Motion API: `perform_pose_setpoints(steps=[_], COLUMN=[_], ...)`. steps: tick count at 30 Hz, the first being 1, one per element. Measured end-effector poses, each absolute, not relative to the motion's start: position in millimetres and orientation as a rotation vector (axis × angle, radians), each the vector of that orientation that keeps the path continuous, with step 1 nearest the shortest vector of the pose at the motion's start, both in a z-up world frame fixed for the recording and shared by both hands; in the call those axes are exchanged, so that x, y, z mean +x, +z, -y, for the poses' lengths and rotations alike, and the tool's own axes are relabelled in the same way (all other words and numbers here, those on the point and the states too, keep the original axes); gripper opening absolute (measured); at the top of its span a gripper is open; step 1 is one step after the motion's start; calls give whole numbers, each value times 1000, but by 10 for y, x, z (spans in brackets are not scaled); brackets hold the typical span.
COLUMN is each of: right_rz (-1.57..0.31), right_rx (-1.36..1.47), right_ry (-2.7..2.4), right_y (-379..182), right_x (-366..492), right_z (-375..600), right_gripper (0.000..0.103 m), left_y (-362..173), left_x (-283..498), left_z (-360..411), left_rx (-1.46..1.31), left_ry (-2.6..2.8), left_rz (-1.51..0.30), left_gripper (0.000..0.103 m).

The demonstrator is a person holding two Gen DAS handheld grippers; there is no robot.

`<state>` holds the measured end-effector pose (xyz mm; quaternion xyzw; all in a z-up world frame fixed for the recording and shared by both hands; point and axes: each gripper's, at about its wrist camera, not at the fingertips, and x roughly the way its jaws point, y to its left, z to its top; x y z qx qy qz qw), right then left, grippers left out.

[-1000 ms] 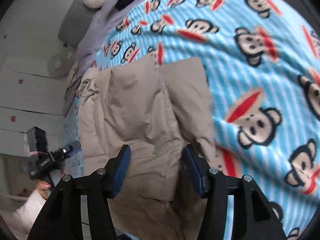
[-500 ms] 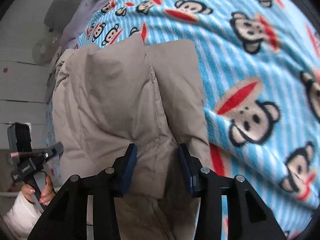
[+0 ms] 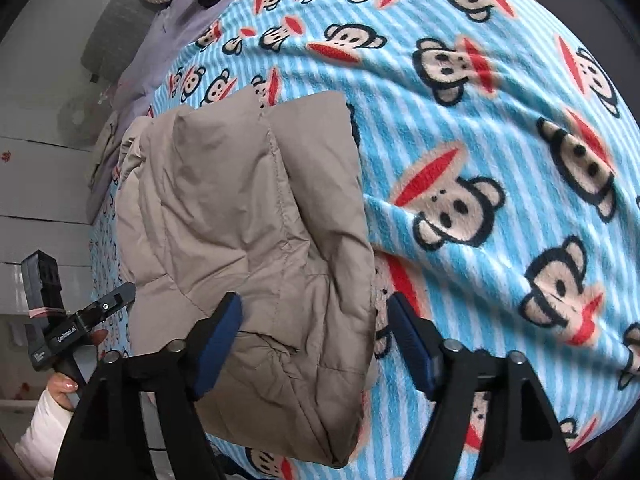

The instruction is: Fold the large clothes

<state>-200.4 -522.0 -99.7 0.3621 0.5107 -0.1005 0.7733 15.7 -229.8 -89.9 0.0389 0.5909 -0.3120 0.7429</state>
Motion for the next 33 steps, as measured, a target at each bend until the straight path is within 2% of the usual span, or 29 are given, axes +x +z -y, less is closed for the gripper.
perform_pose_setpoints(steps=[6, 8, 9, 17, 29, 33], right_rz=[-1082, -1080, -1075, -1127, -1150, -1178], right_rx=[780, 772, 768, 796, 921, 927], right_ry=[-227, -220, -215, -148, 3, 56], right_y=[-964, -978, -986, -1169, -1327, -1421], right_x=[-2078, -2062, -2053, -1939, -1832, -1669], right_z=[5279, 5301, 5310, 5361, 5551, 5555], right_gripper=[83, 99, 103, 103, 103, 103], left_y=[-928, -920, -916, -959, -1254, -1366], left_x=[148, 149, 149, 207, 646, 697], left_z=[2291, 2292, 2277, 2219, 1780, 1824], left_rx=[88, 94, 94, 53, -293, -306], left_ry=[-684, -685, -685, -719, -947, -1006], left_rz=[-1311, -1310, -1311, -1341, -1510, -1517], left_gripper=[103, 103, 103, 103, 102, 102])
